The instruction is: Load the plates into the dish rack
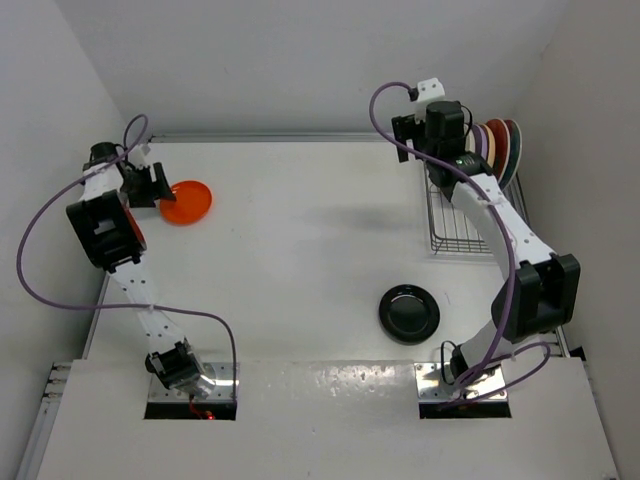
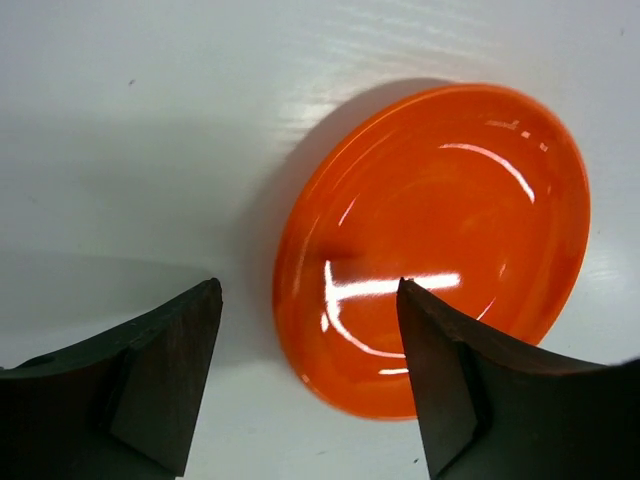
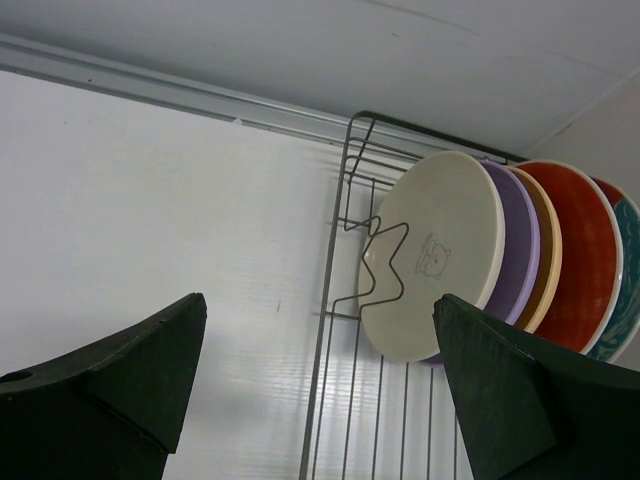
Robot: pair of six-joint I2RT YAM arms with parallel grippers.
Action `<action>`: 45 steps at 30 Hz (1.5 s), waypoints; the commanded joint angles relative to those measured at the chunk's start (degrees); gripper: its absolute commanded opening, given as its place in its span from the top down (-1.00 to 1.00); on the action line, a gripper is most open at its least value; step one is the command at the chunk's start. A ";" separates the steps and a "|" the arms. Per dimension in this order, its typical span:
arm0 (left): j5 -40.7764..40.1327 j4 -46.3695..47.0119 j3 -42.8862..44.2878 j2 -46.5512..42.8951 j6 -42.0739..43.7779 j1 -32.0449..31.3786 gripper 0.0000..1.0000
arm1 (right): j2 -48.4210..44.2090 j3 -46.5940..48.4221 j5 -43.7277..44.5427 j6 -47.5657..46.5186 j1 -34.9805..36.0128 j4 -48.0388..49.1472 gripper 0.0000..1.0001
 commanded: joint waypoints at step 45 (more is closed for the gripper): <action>24.66 -16.13 7.51 -13.39 23.15 -32.30 -0.16 | 18.98 -0.33 -54.02 23.26 9.63 9.58 1.00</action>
